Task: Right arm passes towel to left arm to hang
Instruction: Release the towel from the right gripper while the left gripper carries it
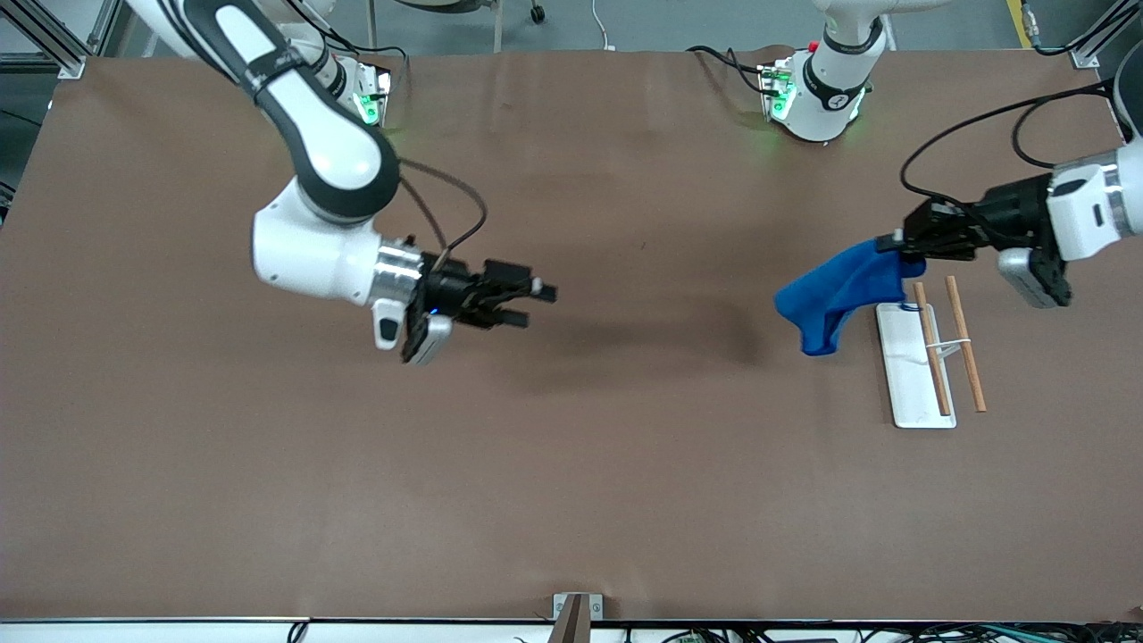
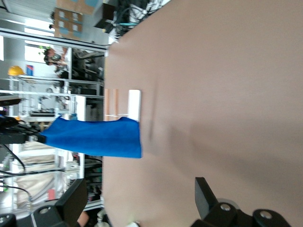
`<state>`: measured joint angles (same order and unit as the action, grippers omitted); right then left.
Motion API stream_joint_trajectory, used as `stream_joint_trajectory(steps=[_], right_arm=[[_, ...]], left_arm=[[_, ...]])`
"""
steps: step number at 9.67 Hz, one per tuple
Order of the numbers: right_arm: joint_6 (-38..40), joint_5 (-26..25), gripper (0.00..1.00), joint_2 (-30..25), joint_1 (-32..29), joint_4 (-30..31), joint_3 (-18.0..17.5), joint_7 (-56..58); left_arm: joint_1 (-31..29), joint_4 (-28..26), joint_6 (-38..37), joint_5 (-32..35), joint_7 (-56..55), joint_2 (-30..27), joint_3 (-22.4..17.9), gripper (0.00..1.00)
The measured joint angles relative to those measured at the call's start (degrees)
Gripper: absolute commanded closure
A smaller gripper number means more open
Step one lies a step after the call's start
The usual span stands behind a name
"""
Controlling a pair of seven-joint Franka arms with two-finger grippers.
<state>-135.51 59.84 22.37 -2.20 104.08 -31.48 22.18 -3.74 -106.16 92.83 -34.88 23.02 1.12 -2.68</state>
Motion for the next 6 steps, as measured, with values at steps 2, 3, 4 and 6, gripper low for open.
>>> stream_joint_trajectory(steps=[2, 3, 4, 6], right_arm=[[6.8, -11.4, 0.0, -0.8, -0.2, -0.1, 8.0, 0.0], [9.2, -16.0, 0.0, -1.6, -0.3, -0.1, 11.5, -0.6], [10.9, -21.1, 0.0, -2.6, -0.4, -0.2, 14.8, -2.2], [12.3, -30.2, 0.0, -4.7, -0.4, -0.2, 19.1, -9.2]], left_arm=[[-0.1, 1.6, 2.1, 5.8, 4.3, 2.1, -4.5, 1.0], [-0.2, 2.1, 3.2, 7.9, 6.9, 2.7, -6.4, 1.0], [-0.2, 2.2, 4.5, 8.7, 9.1, 3.4, -8.6, 1.0], [-0.2, 2.3, 7.9, 9.0, 15.3, 5.1, -12.9, 0.99]])
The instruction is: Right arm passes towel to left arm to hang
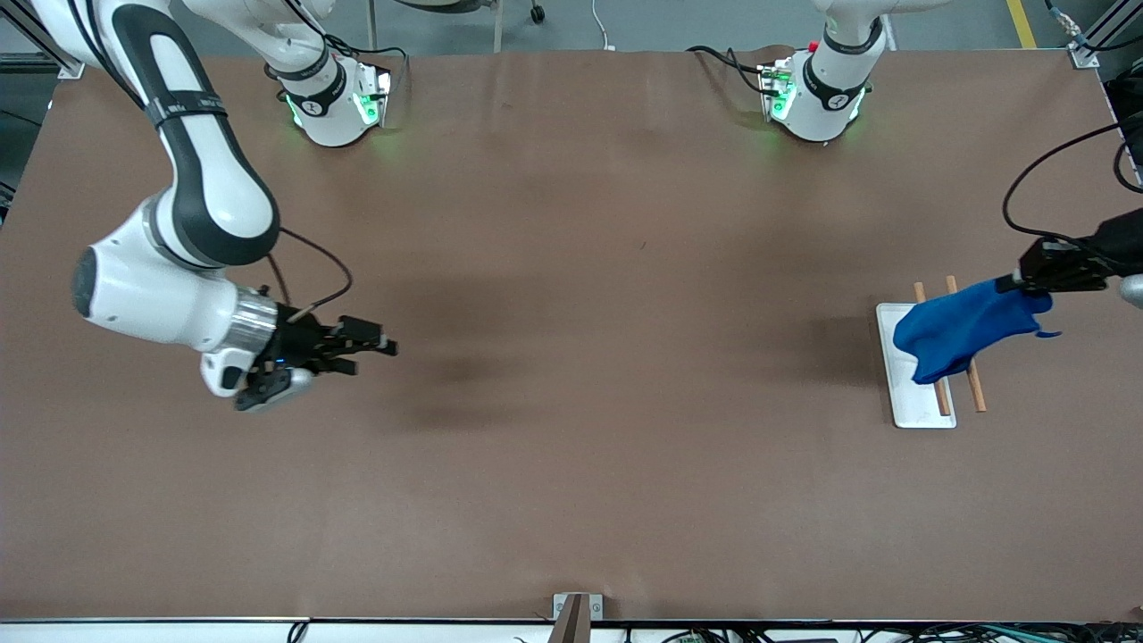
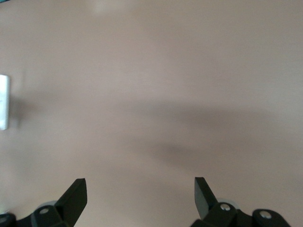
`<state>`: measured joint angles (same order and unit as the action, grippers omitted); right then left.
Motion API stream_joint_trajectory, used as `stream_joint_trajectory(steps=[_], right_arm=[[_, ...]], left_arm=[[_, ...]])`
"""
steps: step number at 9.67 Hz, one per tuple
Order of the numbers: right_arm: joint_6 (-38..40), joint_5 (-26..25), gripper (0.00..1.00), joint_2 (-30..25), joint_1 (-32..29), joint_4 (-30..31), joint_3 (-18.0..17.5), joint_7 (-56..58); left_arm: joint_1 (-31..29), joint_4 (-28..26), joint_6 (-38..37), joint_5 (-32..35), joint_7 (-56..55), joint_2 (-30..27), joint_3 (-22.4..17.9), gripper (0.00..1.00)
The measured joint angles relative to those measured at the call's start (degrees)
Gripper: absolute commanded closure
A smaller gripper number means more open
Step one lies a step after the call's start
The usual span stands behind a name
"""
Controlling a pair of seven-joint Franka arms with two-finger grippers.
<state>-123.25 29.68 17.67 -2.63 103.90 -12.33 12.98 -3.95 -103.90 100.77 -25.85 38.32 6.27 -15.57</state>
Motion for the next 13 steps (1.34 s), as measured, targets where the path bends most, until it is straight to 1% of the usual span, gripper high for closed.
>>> stream_joint_trajectory(steps=[2, 3, 5, 6, 7, 8, 11, 12, 13], right_arm=[[2.4, -7.8, 0.0, -1.8, 0.1, -0.2, 5.0, -4.0], [4.6, -12.9, 0.0, -3.0, 0.0, -0.7, 8.0, -4.6], [12.8, -20.0, 0.0, -5.8, 0.0, -3.1, 13.5, -4.9], [17.2, -22.3, 0.0, -7.5, -0.1, -4.9, 15.2, -4.9], [21.2, -23.5, 0.0, -9.2, -0.2, -6.6, 16.1, -5.0], [24.2, -24.5, 0.0, -10.8, -0.2, -8.0, 16.3, -5.3], [29.8, -26.8, 0.0, -16.5, -0.6, -10.0, 16.7, -5.9], [30.6, -27.6, 0.0, -17.6, -0.8, -11.7, 17.0, -5.9], [31.0, -29.0, 0.0, -18.0, -0.9, -13.3, 17.3, -6.1]], left_arm=[[-0.1, 0.0, 2.7, 0.0, 4.8, 2.6, -3.9, 0.99], [-0.3, 0.0, 3.2, 0.0, 6.9, 3.8, -5.6, 0.95], [-0.6, -0.1, 4.9, 0.1, 8.5, 6.3, -8.2, 0.93], [-0.8, -0.1, 5.9, 0.1, 8.9, 8.0, -10.4, 0.89], [-1.2, -0.2, 7.0, 0.1, 10.3, 9.6, -12.4, 0.08], [-1.7, -0.3, 7.6, 0.1, 11.0, 10.5, -13.1, 0.0], [-1.2, -0.4, 7.8, 0.1, 10.4, 10.7, -12.9, 0.0], [-0.8, -0.1, 8.0, 0.1, 8.5, 9.7, -12.4, 0.0], [-0.4, 0.2, 8.2, 1.9, 4.9, 7.5, -10.7, 0.0]])
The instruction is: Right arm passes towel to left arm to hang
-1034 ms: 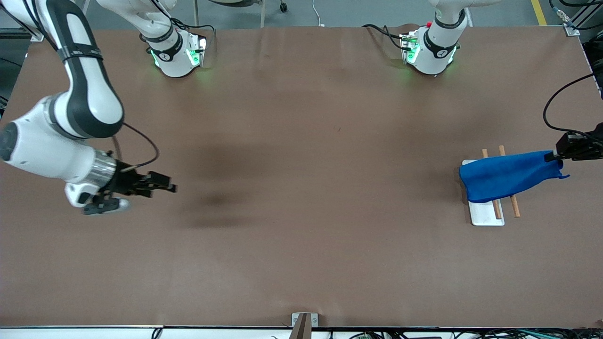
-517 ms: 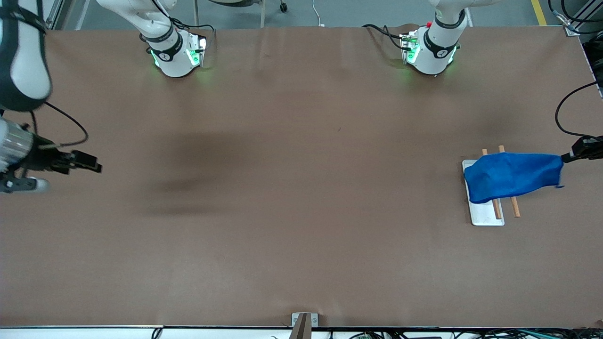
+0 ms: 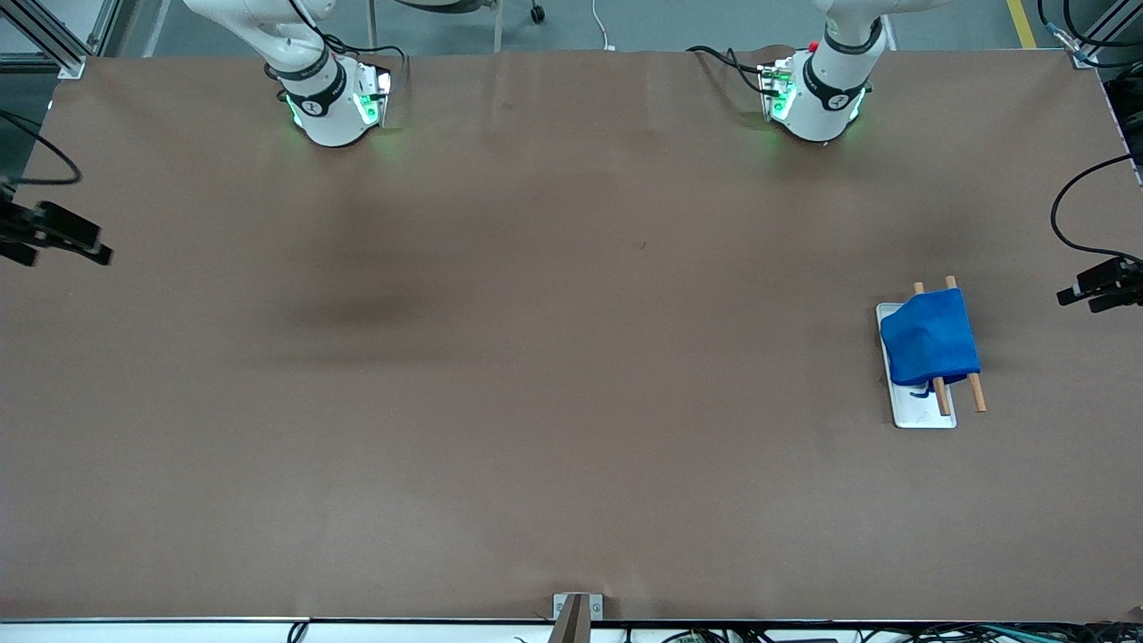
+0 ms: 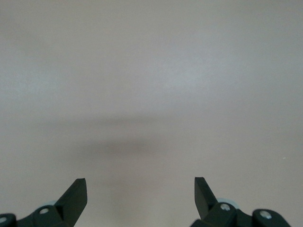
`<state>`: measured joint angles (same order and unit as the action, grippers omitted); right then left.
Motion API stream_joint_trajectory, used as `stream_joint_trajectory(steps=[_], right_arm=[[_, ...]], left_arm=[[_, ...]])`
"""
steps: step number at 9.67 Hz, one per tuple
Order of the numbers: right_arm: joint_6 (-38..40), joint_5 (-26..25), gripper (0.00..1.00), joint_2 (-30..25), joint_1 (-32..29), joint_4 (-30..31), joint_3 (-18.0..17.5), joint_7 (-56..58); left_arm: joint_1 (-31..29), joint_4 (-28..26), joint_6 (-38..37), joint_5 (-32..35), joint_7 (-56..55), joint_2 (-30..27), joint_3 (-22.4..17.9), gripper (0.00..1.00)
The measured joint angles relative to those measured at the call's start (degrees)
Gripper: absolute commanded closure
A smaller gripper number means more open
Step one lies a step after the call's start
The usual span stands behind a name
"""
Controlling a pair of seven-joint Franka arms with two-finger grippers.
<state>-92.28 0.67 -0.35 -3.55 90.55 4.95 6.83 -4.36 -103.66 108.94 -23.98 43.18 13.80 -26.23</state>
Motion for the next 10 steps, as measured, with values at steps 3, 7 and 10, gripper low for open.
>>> stream_joint_trajectory(steps=[3, 7, 10], right_arm=[[4.5, -1.2, 0.0, -0.7, 0.2, -1.9, 1.1, -6.4], [5.5, -1.3, 0.0, -1.4, 0.2, -3.4, 1.0, -8.2], [5.7, -1.5, 0.0, -1.4, 0.2, -5.4, 1.2, -8.8]], left_arm=[[0.5, 0.1, 0.1, 15.8, -21.0, -10.1, 14.0, 0.0], [1.0, -1.0, -3.6, 21.6, -36.6, -18.9, 24.1, 0.0], [3.5, 6.6, -11.2, 21.6, -36.9, -18.8, 24.4, 0.0]])
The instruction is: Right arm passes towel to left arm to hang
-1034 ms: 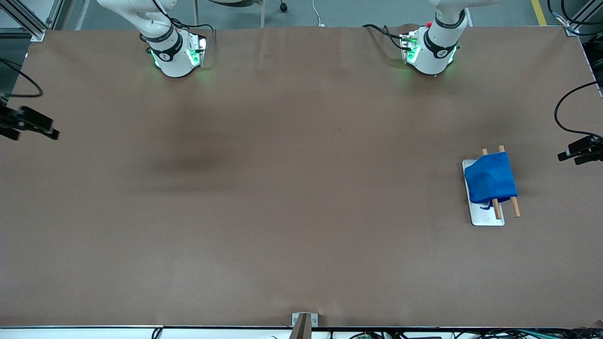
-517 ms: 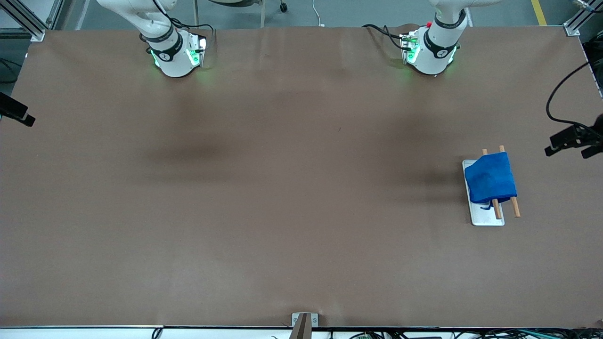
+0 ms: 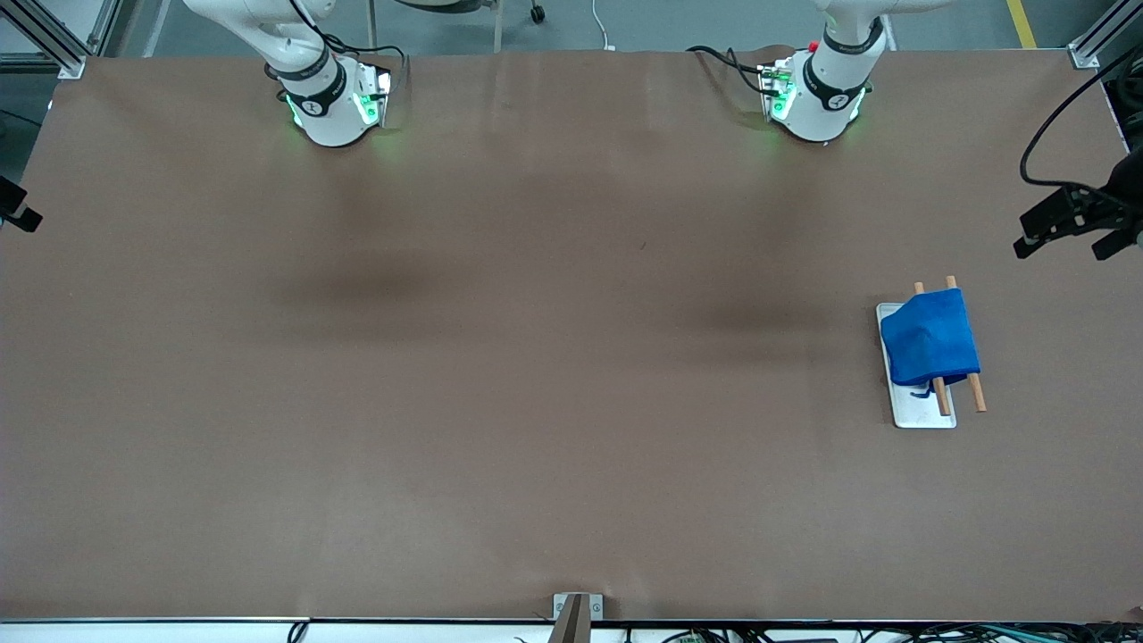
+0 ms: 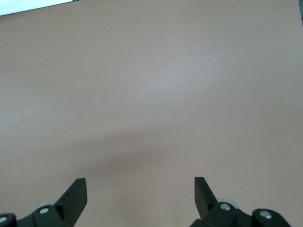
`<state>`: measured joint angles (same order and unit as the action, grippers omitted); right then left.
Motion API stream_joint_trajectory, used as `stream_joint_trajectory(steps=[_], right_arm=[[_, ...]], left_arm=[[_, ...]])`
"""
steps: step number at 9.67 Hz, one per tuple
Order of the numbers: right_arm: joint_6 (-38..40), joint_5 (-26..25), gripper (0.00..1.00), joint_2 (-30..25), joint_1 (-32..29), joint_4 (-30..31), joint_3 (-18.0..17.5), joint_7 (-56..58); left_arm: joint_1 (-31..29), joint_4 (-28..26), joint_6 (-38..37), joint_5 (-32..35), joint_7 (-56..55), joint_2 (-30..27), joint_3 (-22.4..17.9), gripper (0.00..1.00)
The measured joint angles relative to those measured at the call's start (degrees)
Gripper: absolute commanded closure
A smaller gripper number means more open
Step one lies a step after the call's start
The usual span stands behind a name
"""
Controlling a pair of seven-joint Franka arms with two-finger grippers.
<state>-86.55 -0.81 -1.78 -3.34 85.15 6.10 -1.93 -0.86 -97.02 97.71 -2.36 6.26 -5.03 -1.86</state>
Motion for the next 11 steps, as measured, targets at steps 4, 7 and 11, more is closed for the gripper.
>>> stream_joint_trajectory(steps=[4, 7, 11], right_arm=[[0.7, 0.0, 0.0, 0.2, 0.0, 0.1, 0.4, -0.7], [0.8, 0.0, 0.0, 0.2, -0.2, 0.1, 0.5, -0.6], [0.8, 0.0, 0.0, 0.2, -0.1, 0.1, 0.3, -0.6]], left_arm=[[1.1, 13.0, -12.9, 0.0, -2.4, 4.5, -0.1, 0.0], [1.6, 12.9, -13.2, 0.1, -4.1, 5.0, -0.1, 0.0], [1.6, 12.5, -12.3, 0.1, -4.1, 5.2, 0.0, 0.0]])
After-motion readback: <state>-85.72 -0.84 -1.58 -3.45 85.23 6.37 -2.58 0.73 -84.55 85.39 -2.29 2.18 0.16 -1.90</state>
